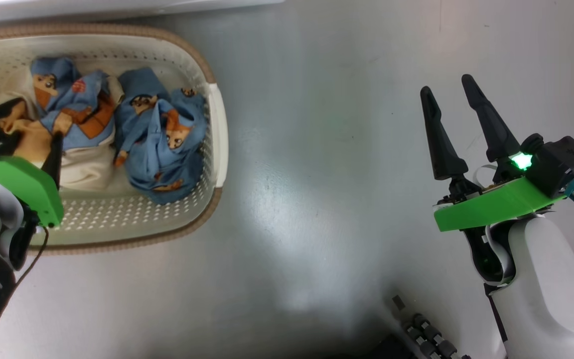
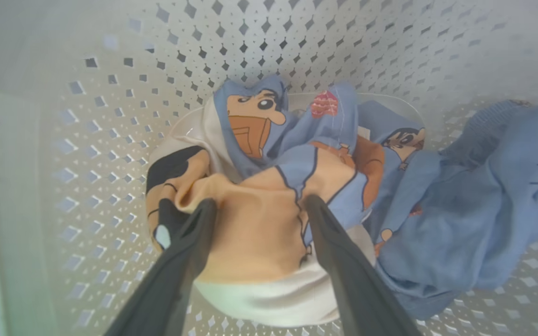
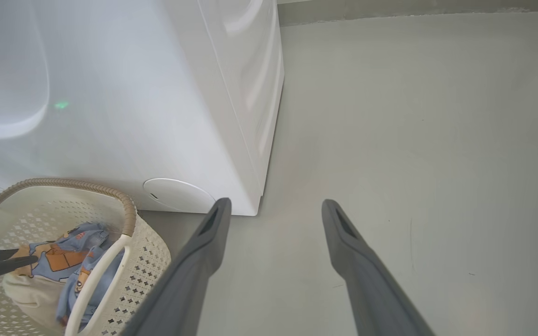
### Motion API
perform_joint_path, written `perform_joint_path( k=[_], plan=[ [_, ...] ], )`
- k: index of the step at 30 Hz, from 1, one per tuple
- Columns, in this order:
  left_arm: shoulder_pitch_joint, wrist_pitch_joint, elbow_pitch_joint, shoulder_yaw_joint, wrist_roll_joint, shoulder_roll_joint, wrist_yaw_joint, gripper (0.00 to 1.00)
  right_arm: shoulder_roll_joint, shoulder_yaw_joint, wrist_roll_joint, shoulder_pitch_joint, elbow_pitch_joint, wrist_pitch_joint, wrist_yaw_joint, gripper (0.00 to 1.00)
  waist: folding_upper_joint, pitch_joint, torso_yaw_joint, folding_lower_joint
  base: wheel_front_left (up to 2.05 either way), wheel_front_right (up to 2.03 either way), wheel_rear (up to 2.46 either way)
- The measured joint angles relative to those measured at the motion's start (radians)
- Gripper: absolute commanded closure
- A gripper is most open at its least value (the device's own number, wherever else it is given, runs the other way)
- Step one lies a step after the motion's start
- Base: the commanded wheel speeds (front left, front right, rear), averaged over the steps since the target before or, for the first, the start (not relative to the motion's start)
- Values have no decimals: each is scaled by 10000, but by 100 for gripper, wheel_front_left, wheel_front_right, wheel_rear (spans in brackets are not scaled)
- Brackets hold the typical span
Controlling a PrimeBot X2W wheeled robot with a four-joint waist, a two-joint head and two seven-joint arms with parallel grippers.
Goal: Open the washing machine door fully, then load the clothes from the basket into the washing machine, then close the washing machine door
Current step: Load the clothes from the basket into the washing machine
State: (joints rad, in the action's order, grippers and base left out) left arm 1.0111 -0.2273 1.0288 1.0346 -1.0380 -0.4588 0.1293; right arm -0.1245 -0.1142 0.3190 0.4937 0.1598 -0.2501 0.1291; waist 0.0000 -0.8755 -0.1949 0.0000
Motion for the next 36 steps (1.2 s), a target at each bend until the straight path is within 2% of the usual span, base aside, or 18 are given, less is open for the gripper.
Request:
perform_joint_path(
  k=[6,7,8,9,10,12,14,25,31,36],
  plan=[
    [174,88,0,571,-466,-134,0,0,36,-33,-2,2,-25,0,0,0,0,-85,-44,0,0,0,0],
    [192,88,0,639,-527,-157,0,5,36,-35,-2,3,-27,0,0,0,0,-87,-44,0,0,0,0],
    [205,88,0,721,-583,-157,0,44,38,-35,-2,7,-29,0,0,0,0,-88,-43,0,0,0,0],
    [218,88,0,807,-617,-161,0,53,38,-35,-2,15,-33,0,0,0,0,-91,-41,0,0,0,0],
    [230,86,-2,880,-667,-173,0,56,38,-35,-6,29,-33,0,0,0,0,-93,-36,0,0,0,0],
    [258,82,-6,1030,-763,-194,0,87,42,-35,-15,54,-33,0,0,0,0,-78,-28,0,0,0,0],
    [333,67,-4,1156,-965,-201,0,100,46,-36,-15,56,-33,0,0,0,0,-43,-22,0,0,0,0],
    [267,-209,-290,1333,-1687,-52,0,100,52,12,-15,15,165,-69,0,0,0,564,89,0,0,0,0],
    [-306,-240,-911,211,-1427,27,0,100,23,128,-6,-190,370,-71,0,0,0,1207,229,0,0,0,0],
    [-1210,-253,-1480,-1060,-606,123,0,100,-67,199,48,-663,652,-69,0,0,0,1897,356,0,0,0,0]
  ],
)
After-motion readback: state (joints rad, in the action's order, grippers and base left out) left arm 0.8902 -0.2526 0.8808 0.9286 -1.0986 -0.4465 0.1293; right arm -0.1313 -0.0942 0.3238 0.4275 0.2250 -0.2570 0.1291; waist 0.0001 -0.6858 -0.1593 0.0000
